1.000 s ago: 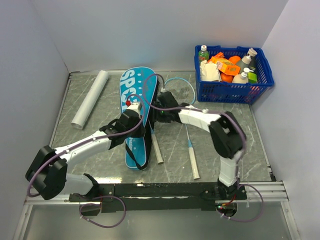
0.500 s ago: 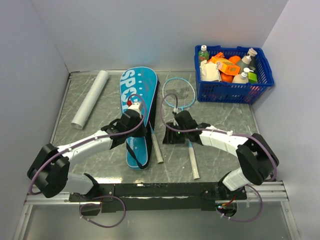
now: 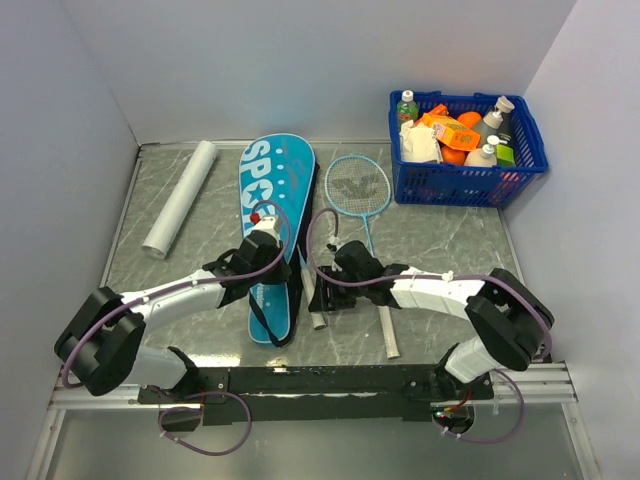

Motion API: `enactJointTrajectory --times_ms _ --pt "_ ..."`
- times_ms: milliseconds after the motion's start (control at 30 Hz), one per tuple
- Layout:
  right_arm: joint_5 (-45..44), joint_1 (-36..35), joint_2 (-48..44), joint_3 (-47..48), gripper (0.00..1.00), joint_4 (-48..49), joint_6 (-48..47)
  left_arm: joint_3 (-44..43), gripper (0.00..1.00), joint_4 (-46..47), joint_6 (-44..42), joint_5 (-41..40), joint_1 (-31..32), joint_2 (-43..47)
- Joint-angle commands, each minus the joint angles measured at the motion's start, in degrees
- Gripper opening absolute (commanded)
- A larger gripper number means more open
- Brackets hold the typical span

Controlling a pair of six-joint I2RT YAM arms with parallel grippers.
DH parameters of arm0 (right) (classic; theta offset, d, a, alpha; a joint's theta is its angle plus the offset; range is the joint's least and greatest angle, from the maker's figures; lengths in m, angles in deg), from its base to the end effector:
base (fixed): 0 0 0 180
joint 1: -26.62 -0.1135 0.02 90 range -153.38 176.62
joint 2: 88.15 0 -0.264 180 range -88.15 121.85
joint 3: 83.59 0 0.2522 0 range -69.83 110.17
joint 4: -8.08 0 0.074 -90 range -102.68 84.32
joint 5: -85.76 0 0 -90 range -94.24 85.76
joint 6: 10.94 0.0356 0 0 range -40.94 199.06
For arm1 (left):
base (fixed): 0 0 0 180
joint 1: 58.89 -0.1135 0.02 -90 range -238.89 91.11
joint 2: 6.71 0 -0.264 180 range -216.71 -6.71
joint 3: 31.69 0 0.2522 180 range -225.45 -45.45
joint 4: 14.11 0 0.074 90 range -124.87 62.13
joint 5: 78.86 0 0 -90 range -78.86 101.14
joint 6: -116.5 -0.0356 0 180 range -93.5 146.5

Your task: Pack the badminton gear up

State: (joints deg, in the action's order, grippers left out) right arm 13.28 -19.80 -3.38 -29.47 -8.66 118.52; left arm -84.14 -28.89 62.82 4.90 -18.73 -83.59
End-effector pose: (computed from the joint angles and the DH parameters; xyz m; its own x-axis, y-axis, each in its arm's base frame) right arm 0.1894 0.2146 0.1684 -0.9200 -0.0877 -0.3819 -0.3194 0.7324 0.6013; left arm 0.2122 -0.1740 0.1972 -0.7309 -0.1537 -0.6650 0.1785 0.8974 -0.4036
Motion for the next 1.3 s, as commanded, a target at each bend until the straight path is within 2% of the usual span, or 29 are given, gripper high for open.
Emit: enactJointTrajectory --times_ms 0,267,367,467,567,600,867,1033,1267 --pt "-0.03 -0.78 3.38 0.16 0.57 5.62 2.37 1.08 0.01 4.0 1.3 0.79 0.27 0.68" --pt "-2.23 -2.45 8.48 2.62 0.56 4.74 2.64 1.43 0.01 3.65 0.86 0.62 0.27 2.09" --pt "-2.4 -2.89 9.27 3.15 0.48 4.74 2.99 1.34 0.01 3.65 0.86 0.62 0.27 2.35" --pt "-2.4 -2.98 9.18 3.5 0.18 4.57 3.43 1.61 0.01 3.91 0.95 0.79 0.27 2.88" --pt "-2.58 -2.98 7.69 4.46 0.03 3.86 3.52 1.87 0.01 4.18 1.04 1.14 0.35 2.96" --pt "-2.66 -2.98 6.82 5.16 0.01 3.69 3.52 2.05 0.01 4.35 1.21 1.23 0.27 2.97" --pt "-1.26 -3.86 3.3 8.15 0.0 3.77 5.27 3.72 0.01 6.02 2.53 2.2 0.27 3.23" --pt "-0.65 -5.0 4.78 10.09 0.0 5.61 7.55 4.16 0.01 6.82 3.59 2.99 0.35 3.58" --pt "2.42 -6.32 8.65 9.75 0.0 14.83 10.45 3.72 0.01 5.33 3.85 4.4 0.27 7.0"
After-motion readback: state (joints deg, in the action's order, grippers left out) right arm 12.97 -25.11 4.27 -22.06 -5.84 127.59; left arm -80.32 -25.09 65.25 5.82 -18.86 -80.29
